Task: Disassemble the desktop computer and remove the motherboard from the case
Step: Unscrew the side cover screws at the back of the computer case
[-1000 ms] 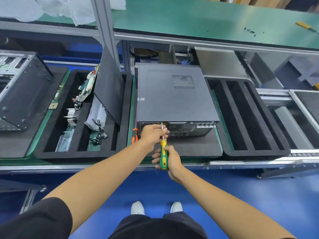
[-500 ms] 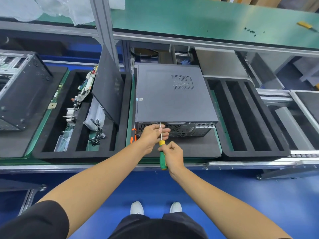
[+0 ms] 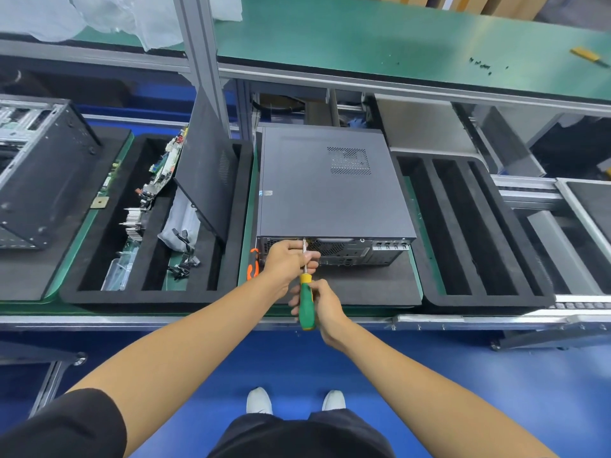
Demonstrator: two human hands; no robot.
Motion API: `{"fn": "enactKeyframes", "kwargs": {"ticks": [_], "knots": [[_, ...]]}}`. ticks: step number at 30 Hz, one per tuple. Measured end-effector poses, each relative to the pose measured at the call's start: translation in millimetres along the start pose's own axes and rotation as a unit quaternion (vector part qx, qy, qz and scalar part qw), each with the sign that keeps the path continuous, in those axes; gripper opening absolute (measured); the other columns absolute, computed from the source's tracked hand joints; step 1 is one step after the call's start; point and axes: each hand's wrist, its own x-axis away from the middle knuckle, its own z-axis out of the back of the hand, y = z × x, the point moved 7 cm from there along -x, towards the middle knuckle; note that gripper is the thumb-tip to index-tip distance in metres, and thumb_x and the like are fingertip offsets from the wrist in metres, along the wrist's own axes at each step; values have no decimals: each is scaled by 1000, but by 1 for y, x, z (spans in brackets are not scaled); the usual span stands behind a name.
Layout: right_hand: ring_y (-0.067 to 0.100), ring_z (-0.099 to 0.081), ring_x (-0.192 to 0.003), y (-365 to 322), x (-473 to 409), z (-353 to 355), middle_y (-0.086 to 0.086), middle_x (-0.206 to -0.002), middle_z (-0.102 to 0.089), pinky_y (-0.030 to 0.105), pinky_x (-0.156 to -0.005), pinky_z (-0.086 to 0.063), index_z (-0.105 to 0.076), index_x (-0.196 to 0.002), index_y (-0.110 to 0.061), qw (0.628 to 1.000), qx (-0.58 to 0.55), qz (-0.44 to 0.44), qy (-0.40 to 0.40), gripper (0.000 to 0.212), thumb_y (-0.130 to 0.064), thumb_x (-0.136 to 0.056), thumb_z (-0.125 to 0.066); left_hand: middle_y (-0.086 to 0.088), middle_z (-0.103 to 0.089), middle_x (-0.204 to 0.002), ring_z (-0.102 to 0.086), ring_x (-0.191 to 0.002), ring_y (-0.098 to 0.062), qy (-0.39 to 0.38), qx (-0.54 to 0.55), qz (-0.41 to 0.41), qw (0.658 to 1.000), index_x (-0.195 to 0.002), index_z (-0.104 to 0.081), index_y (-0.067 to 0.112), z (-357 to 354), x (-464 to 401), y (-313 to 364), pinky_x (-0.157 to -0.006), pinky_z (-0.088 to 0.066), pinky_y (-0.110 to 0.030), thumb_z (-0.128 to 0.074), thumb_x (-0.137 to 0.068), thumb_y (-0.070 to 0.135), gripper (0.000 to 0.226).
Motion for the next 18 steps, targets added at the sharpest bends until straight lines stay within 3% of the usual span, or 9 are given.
{"fn": "enactKeyframes", "kwargs": {"ticks": [5, 8, 10, 14, 18], "knots": [[21, -63, -62, -4, -2, 3, 12, -74, -68, 32, -66, -54, -64, -96, -4, 1000, -5, 17, 1, 25, -20, -101, -46, -9, -77, -92, -76, -78, -19, -15, 18, -1, 1000, -125, -54, 1, -3, 3, 2, -63, -59, -26, -50, -101, -5, 25], [17, -62, -64, -8, -4, 9, 10, -74, -63, 33, -65, -55, -63, -84, -11, 997, 28, 56, 35, 10, -14, -93, -59, -9, -76, -95, -76, -83, -20, -31, 36, 1, 999, -122, -55, 2, -6, 4, 1, -65, -60, -26, -45, -103, -5, 23], [17, -57, -64, -10, -6, 12, 8, -72, -58, 31, -61, -52, -59, -72, -16, 994, 48, 73, 59, 19, -12, -89, -64, -9, -76, -97, -76, -86, -19, -37, 54, 4, 998, -119, -55, 4, -7, 6, -1, -67, -60, -25, -45, -103, -4, 20], [11, -50, -62, -17, -8, 14, -6, -62, -58, 28, -63, -43, -51, -62, -20, 987, 90, 103, 89, 32, -11, -88, -68, -9, -75, -104, -74, -89, -14, -7, 29, -2, 1000, -119, -61, 9, 1, 4, -4, -76, -61, -28, -63, -97, 5, 22], [6, -57, -62, -18, -6, 11, -2, -70, -65, 24, -64, -45, -49, -71, -15, 986, 86, 110, 88, 27, -11, -91, -66, -5, -76, -83, -71, -75, -12, 55, -34, -31, 997, -104, -68, 28, 8, 5, -6, -70, -62, -29, -83, -83, 16, 29]]}}
